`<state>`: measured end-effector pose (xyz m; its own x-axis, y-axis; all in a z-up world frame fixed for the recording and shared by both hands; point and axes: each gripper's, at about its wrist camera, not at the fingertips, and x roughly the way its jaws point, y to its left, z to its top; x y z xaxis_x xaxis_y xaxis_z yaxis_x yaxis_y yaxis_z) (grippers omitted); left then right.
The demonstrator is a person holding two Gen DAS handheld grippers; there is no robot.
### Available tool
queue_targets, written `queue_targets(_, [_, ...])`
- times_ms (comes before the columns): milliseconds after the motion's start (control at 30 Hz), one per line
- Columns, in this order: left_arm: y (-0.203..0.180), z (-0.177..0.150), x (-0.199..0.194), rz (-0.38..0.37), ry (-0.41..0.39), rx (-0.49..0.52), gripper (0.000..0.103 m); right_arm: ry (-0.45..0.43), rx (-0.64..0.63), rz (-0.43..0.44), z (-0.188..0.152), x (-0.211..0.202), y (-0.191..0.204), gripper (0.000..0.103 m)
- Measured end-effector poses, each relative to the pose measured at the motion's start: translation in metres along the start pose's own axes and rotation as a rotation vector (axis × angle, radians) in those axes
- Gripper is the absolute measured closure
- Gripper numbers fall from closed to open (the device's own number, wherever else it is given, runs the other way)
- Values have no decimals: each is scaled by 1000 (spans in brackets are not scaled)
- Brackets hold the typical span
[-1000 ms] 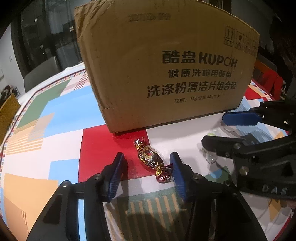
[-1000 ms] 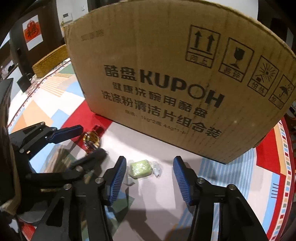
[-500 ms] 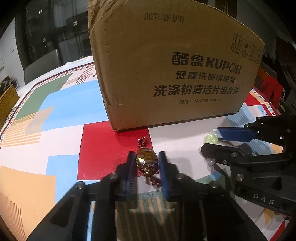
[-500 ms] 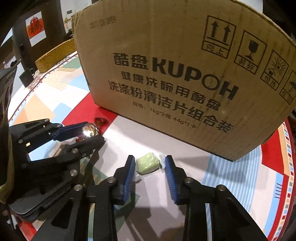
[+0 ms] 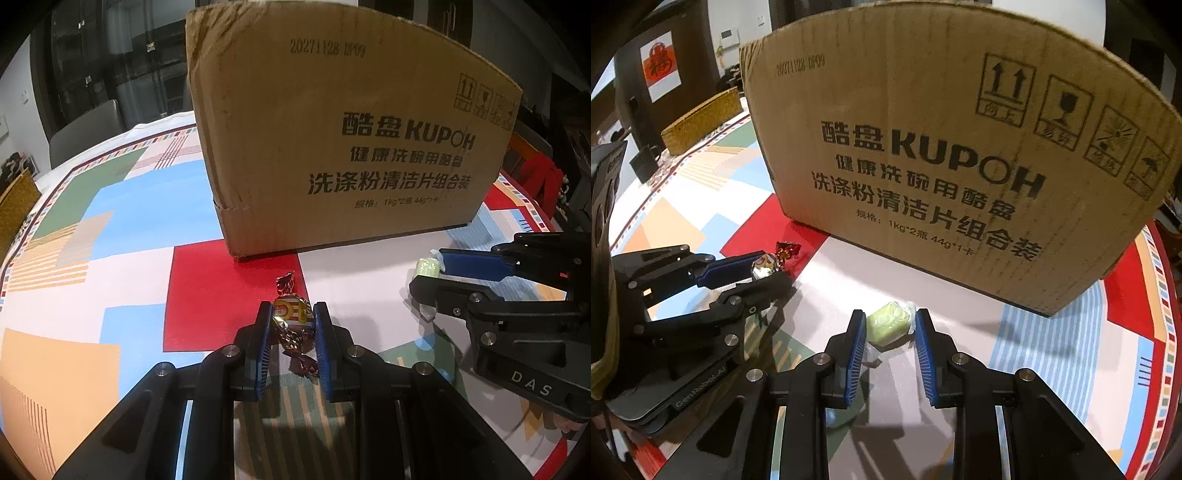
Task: Organize snacks
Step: 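Lift both held candies and carry them over the cardboard box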
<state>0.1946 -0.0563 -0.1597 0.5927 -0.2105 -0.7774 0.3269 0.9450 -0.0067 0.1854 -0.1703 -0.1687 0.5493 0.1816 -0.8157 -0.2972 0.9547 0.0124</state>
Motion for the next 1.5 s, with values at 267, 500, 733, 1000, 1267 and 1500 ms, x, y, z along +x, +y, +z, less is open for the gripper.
queue_targets(267, [-1,2,-18,4,-27,-1,81,-29,33,-10,0,-20,-3,75])
queue_targets(500, [0,5,-38,20,-48,-5,81,-60,60,-28,0,-41,-3,75])
queue_targets(733, [-3,9,-56,28,-71,-4,81,-99,98,-53,3,-63,-4,75])
queue_targets(1000, [-3,16,-74,29,-100,-8,81,-122,140,-71,5,-84,-5,75])
queue_targets(1267, [-5,25,-90,39,-122,-4,81,-166,168,-92,10,-104,-5,75])
queue_targets(1500, [-9,32,-102,44,-140,-3,81,-208,178,-95,17,-121,-5,75])
